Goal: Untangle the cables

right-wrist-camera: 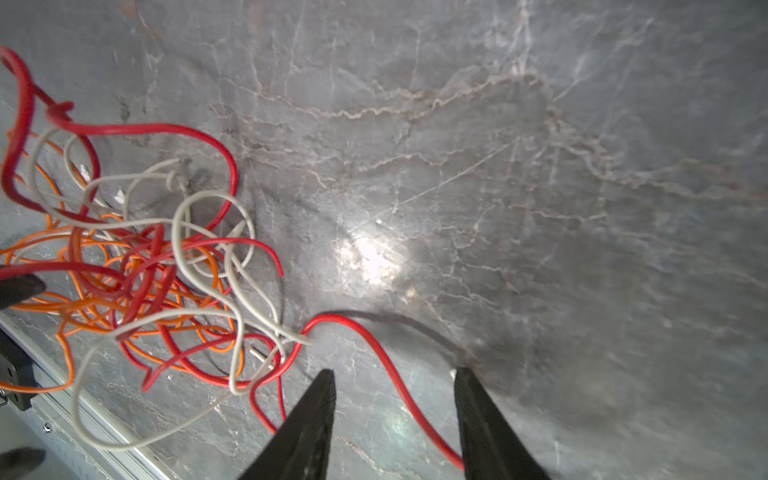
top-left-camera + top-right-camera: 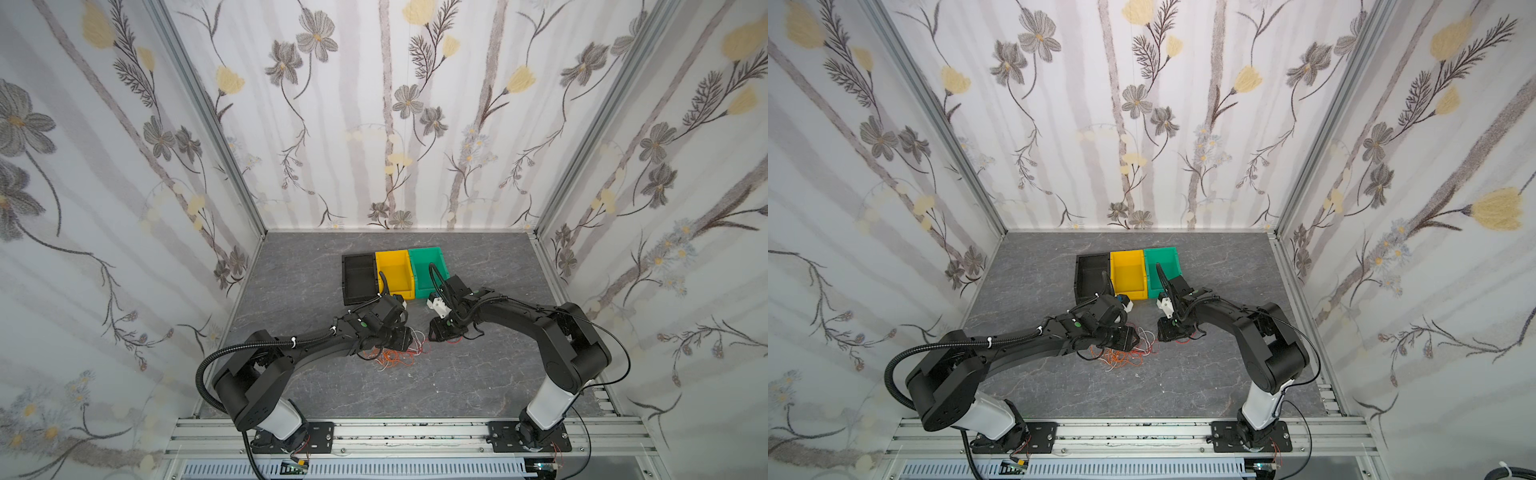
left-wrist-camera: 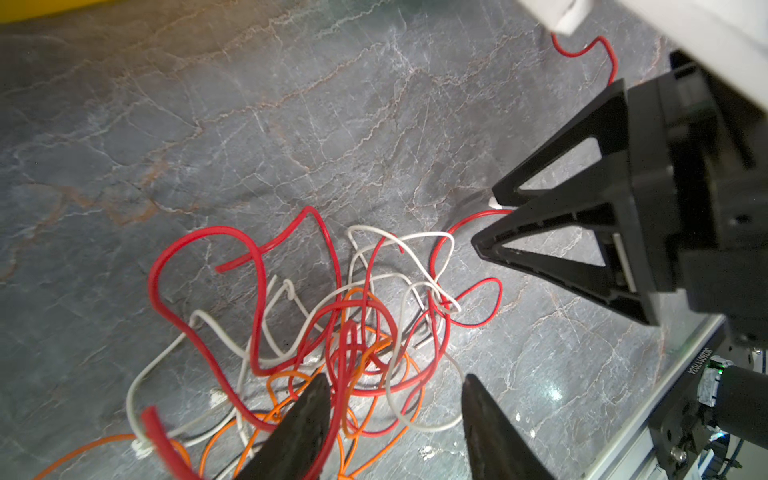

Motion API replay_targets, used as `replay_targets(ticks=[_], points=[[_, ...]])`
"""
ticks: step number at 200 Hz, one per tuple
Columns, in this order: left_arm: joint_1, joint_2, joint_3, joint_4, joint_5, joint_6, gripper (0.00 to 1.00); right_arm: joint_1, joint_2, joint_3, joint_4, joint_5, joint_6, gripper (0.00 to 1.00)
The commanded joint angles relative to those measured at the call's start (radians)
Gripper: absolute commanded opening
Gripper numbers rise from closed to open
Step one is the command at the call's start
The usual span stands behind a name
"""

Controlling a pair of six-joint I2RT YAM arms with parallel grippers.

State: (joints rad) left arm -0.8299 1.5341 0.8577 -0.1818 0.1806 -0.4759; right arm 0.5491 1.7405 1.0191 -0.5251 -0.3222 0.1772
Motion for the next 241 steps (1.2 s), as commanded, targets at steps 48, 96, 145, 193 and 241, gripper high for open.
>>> replay_targets(ticks=[48,96,145,193,241], points=[[0.008,-0.012,-0.017,0.035,0.008,-0.022,0.53,0.050,-0.037,-0.047,0.005,0.024,-0.004,0.21],[0.012,-0.043,-0.047,0.039,0.007,-0.032,0.60,0.130,-0.127,-0.060,0.029,0.074,-0.052,0.00],[0.052,-0.084,-0.103,0.054,-0.016,-0.061,0.68,0.192,-0.233,-0.061,0.054,0.055,-0.125,0.00],[0.090,-0.088,-0.145,0.100,0.013,-0.084,0.68,0.293,-0.262,-0.022,0.016,0.091,-0.181,0.00],[0.117,-0.079,-0.182,0.112,-0.030,-0.115,0.60,0.333,-0.322,-0.017,0.004,0.204,-0.193,0.00]])
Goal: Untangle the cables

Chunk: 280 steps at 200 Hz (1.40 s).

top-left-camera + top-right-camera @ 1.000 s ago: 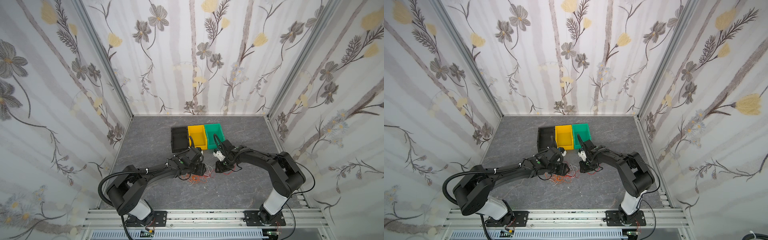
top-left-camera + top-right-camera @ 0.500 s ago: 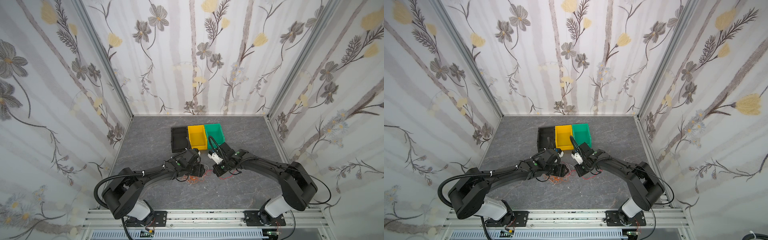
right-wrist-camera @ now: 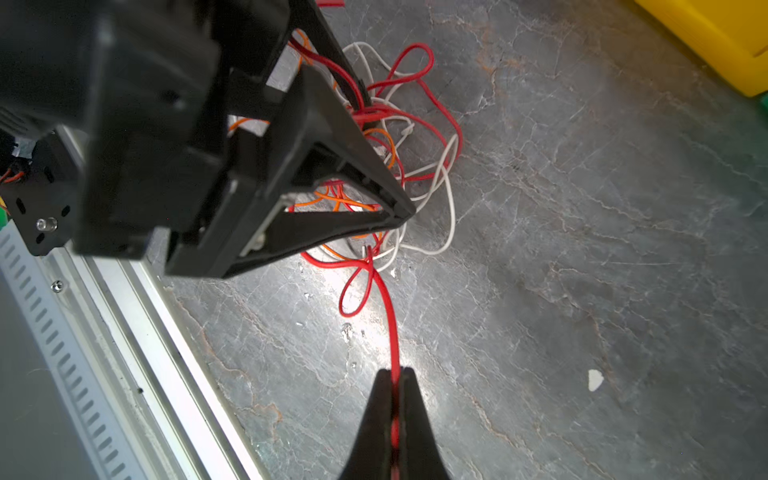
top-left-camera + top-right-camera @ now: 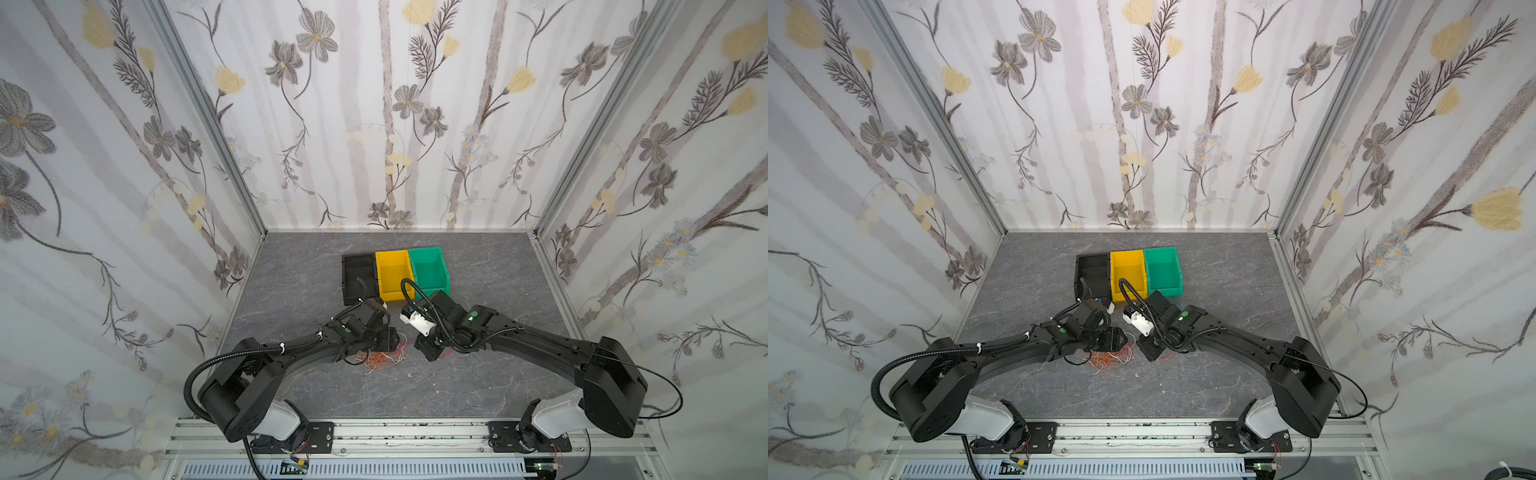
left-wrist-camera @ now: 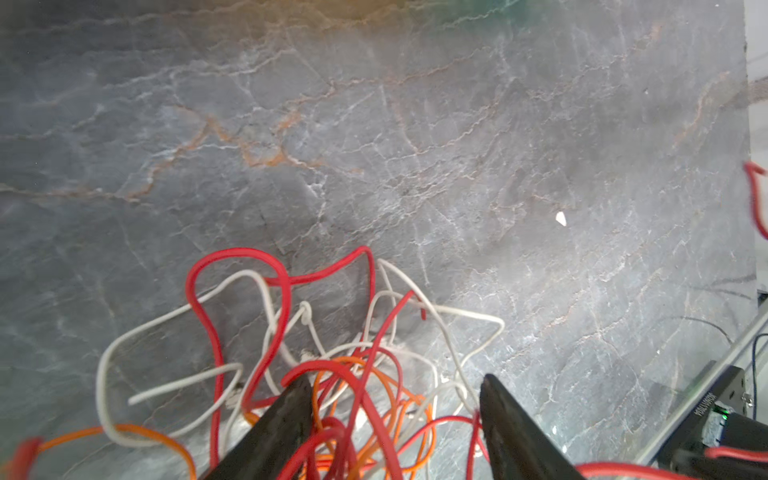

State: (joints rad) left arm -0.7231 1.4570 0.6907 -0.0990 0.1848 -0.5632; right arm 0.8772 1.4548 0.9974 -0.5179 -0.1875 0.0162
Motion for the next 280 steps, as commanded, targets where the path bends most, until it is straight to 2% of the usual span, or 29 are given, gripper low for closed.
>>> replay_targets(ticks=[1,19,52,99,119,155,167,191,235,251,280], points=[[0.011,-0.003,-0.016,0.030,-0.035,-0.028,0.60,0.005,-0.038,0.005,-0.004,0.071,-0.032,0.00],[0.019,-0.013,-0.036,0.031,-0.042,-0.029,0.51,0.005,-0.073,-0.001,-0.011,0.119,-0.034,0.00],[0.041,-0.033,-0.067,0.018,-0.074,-0.039,0.25,0.003,-0.118,-0.006,-0.042,0.189,-0.047,0.00],[0.072,-0.088,-0.107,-0.007,-0.123,-0.048,0.14,-0.003,-0.114,-0.010,-0.111,0.354,-0.056,0.00],[0.087,-0.117,-0.128,-0.017,-0.140,-0.053,0.11,-0.027,-0.115,-0.004,-0.117,0.357,-0.030,0.00],[0.115,-0.157,-0.160,-0.038,-0.156,-0.061,0.10,-0.091,-0.163,-0.015,-0.119,0.304,0.033,0.00],[0.123,-0.170,-0.172,-0.033,-0.153,-0.070,0.10,-0.141,-0.177,-0.020,-0.118,0.278,0.051,0.00],[0.132,-0.181,-0.178,-0.029,-0.147,-0.081,0.10,-0.144,-0.192,-0.028,-0.102,0.240,0.072,0.00],[0.151,-0.182,-0.186,-0.056,-0.156,-0.104,0.10,-0.161,-0.195,-0.031,-0.099,0.260,0.114,0.00],[0.156,-0.184,-0.189,-0.050,-0.136,-0.104,0.17,-0.161,-0.197,-0.029,-0.095,0.224,0.114,0.00],[0.156,-0.185,-0.181,0.000,-0.048,-0.090,0.36,-0.149,-0.184,-0.025,-0.062,0.147,0.107,0.00]])
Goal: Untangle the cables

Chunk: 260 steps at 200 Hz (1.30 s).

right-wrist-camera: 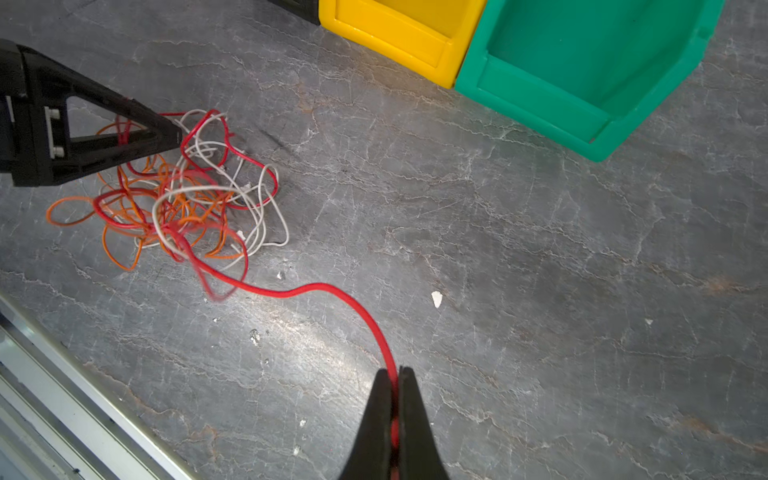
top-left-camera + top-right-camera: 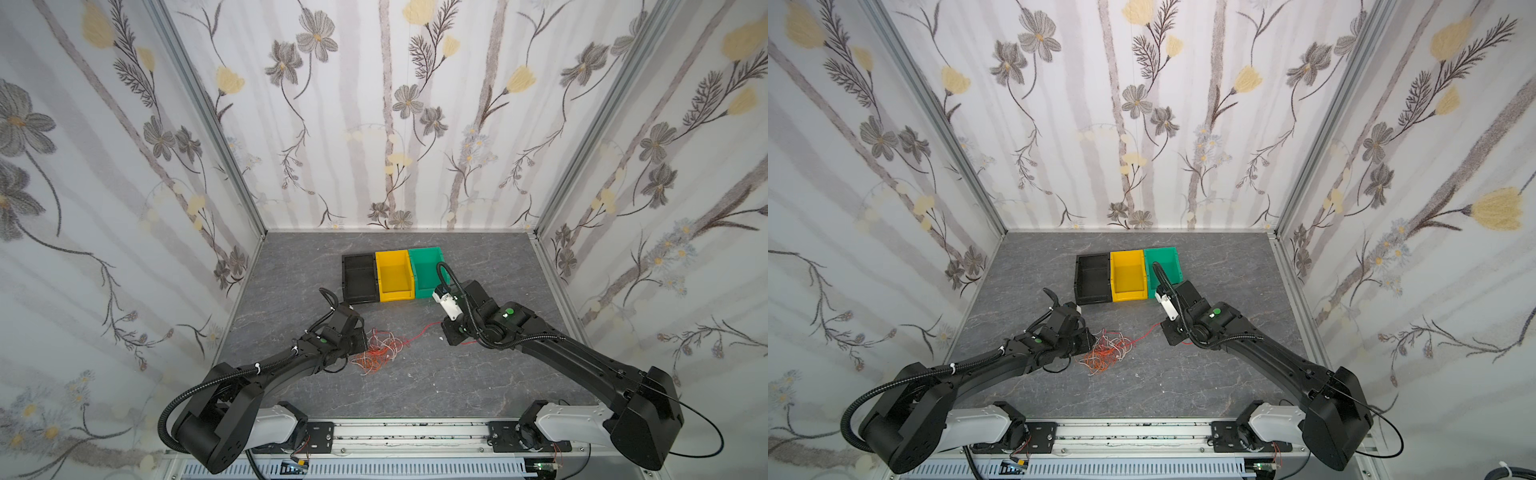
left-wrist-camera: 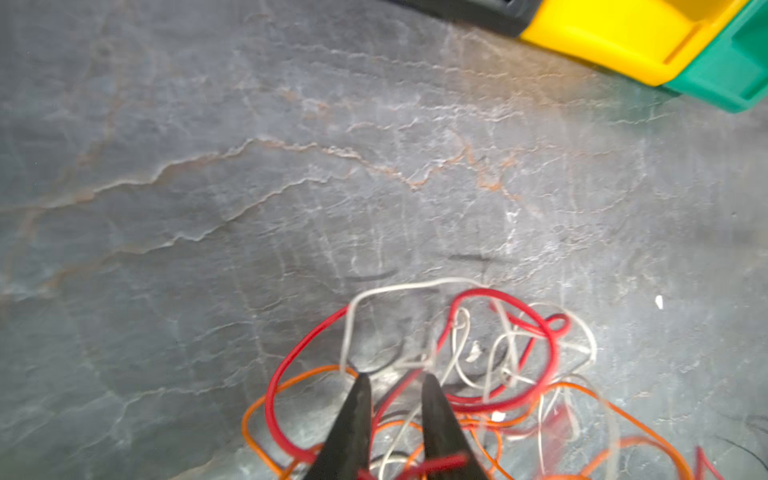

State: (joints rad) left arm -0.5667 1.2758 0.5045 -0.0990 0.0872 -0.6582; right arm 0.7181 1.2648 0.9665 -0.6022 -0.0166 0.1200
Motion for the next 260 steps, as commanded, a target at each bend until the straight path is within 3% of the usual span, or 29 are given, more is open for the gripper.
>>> replay_targets(ticks=[1,25,50,134,155,190,222,260], points=[[0.000,-0.005,0.006,0.000,0.050,0.005,0.37,0.011,0.007,0.007,0.022,-0.023,0.003,0.00],[0.001,-0.011,0.012,0.010,0.078,0.012,0.47,0.018,0.029,0.031,0.004,-0.011,0.000,0.00],[-0.001,0.003,0.013,0.062,0.178,0.022,0.58,0.018,0.028,0.050,-0.008,-0.011,-0.007,0.00],[-0.036,0.091,-0.011,0.200,0.271,0.022,0.59,-0.015,0.057,0.104,-0.003,-0.012,0.073,0.00],[-0.053,0.141,-0.005,0.219,0.256,0.013,0.55,-0.016,0.072,0.109,-0.002,-0.031,0.083,0.00],[-0.067,0.196,0.001,0.205,0.171,-0.003,0.40,-0.021,0.044,0.107,-0.008,-0.007,0.084,0.00],[-0.068,0.195,0.020,0.116,0.077,0.012,0.19,-0.054,0.020,0.104,-0.040,0.011,0.073,0.00],[-0.060,0.154,0.033,0.016,-0.018,0.026,0.08,-0.117,-0.009,0.089,-0.079,0.034,0.073,0.00]])
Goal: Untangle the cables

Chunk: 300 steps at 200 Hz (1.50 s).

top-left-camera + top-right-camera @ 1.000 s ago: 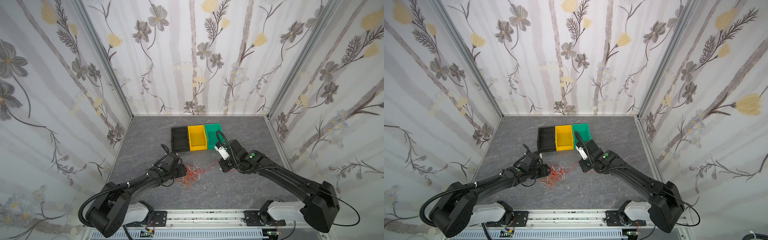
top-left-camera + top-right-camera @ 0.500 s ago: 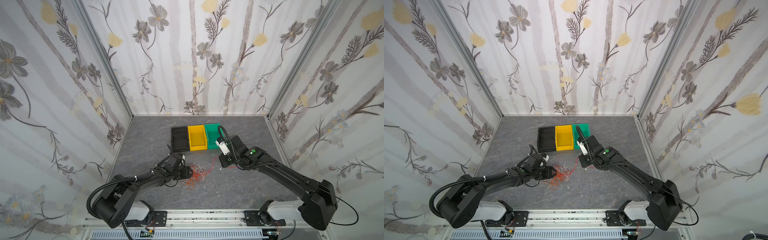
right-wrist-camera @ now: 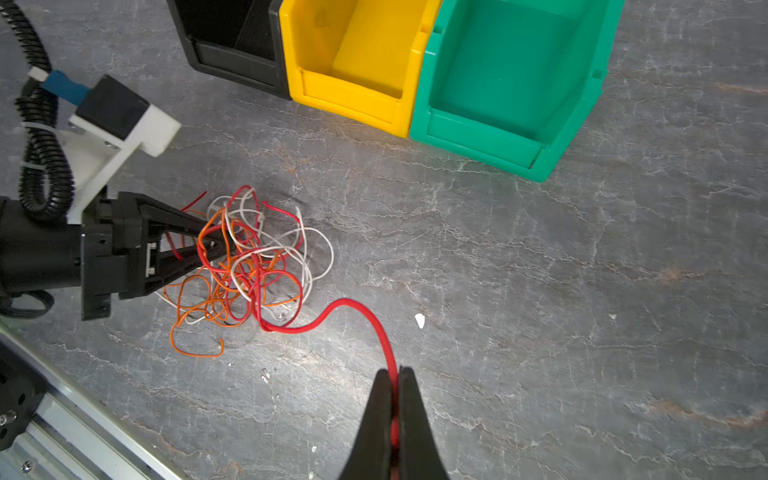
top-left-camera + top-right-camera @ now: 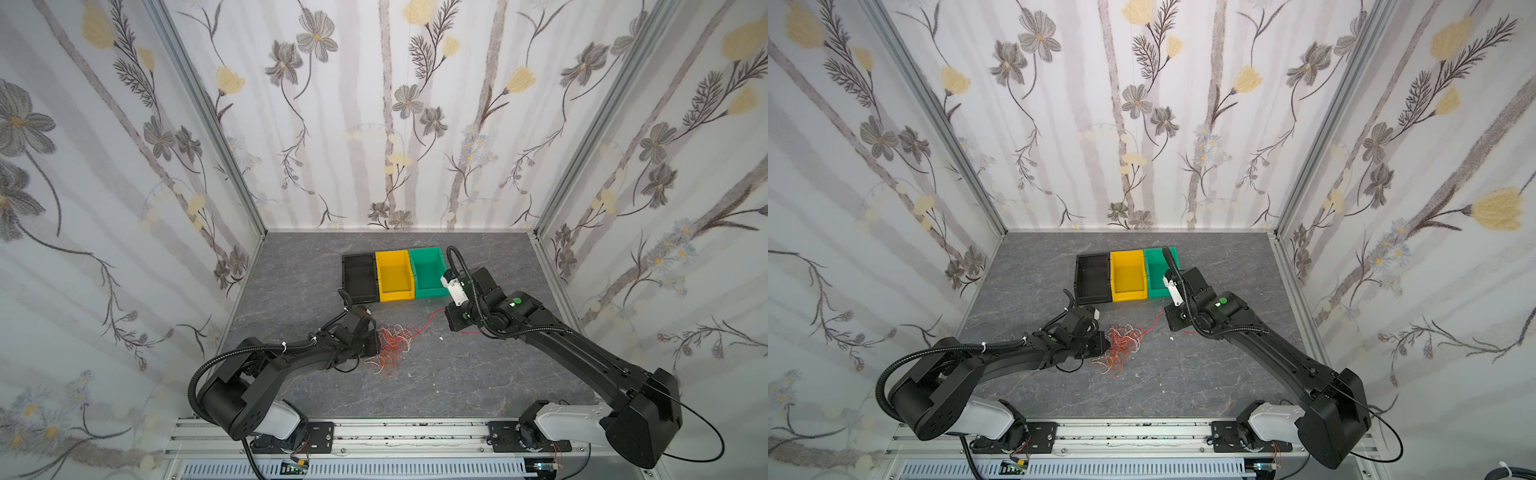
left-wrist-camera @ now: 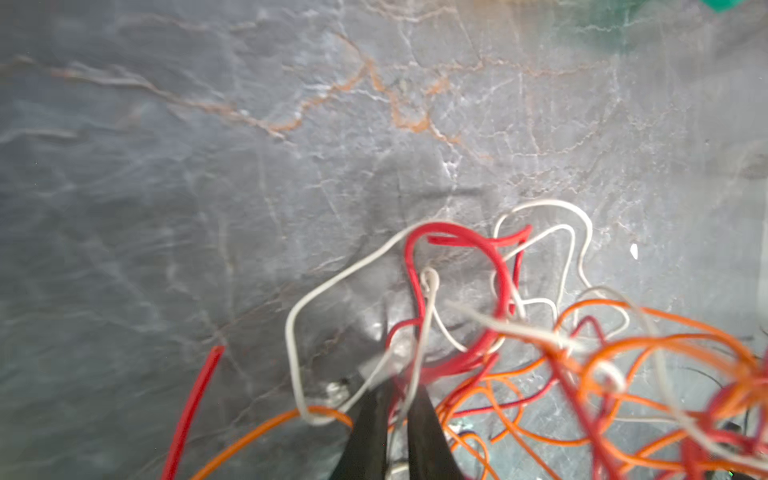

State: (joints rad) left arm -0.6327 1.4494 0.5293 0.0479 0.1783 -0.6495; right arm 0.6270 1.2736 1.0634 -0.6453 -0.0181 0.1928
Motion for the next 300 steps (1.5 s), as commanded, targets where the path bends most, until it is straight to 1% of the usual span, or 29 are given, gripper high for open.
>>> replay_targets(ticks=[1,24,56,81,90,100,117,123,136,151,168,184,205,233,265,300], points=[[0.007,-0.021,0.008,-0.132,-0.111,0.017,0.08,-0.026,-0.019,-0.008,-0.038,0.037,0.000,0.00],[0.026,-0.050,0.008,-0.181,-0.149,0.013,0.02,-0.071,-0.035,-0.020,-0.074,0.073,0.017,0.00],[0.065,-0.114,-0.005,-0.233,-0.199,-0.006,0.00,-0.123,-0.058,-0.044,-0.112,0.111,0.030,0.00],[0.101,-0.162,-0.010,-0.275,-0.223,-0.006,0.00,-0.139,-0.062,-0.049,-0.126,0.101,0.028,0.00],[0.115,-0.180,-0.014,-0.285,-0.227,-0.003,0.00,-0.139,-0.059,-0.049,-0.128,0.078,0.021,0.00],[0.129,-0.185,-0.017,-0.285,-0.206,0.008,0.00,-0.139,-0.054,-0.047,-0.126,0.024,0.005,0.00],[0.141,-0.185,-0.005,-0.291,-0.151,0.036,0.11,-0.137,-0.045,-0.046,-0.116,-0.077,-0.011,0.00],[0.140,-0.210,0.001,-0.292,-0.134,0.044,0.14,-0.136,-0.043,-0.047,-0.108,-0.108,-0.012,0.00],[0.140,-0.216,0.014,-0.295,-0.105,0.053,0.23,-0.130,-0.036,-0.047,-0.091,-0.154,-0.010,0.00],[0.140,-0.232,0.031,-0.299,-0.079,0.059,0.35,-0.117,-0.027,-0.047,-0.071,-0.184,0.003,0.00],[0.138,-0.264,0.050,-0.299,-0.044,0.071,0.52,-0.097,-0.015,-0.043,-0.053,-0.199,0.016,0.00],[0.131,-0.290,0.075,-0.312,-0.009,0.091,0.61,-0.081,0.003,-0.038,-0.038,-0.217,0.030,0.00],[0.116,-0.319,0.097,-0.316,0.034,0.119,0.65,-0.060,0.029,-0.027,-0.015,-0.236,0.054,0.00],[0.089,-0.351,0.087,-0.282,0.083,0.139,0.67,-0.038,0.073,-0.020,0.040,-0.288,0.104,0.00],[0.060,-0.346,0.066,-0.262,0.099,0.144,0.68,-0.004,0.120,-0.003,0.070,-0.305,0.120,0.00],[0.016,-0.320,0.035,-0.185,0.103,0.139,0.68,0.028,0.160,0.021,0.088,-0.322,0.130,0.00]])
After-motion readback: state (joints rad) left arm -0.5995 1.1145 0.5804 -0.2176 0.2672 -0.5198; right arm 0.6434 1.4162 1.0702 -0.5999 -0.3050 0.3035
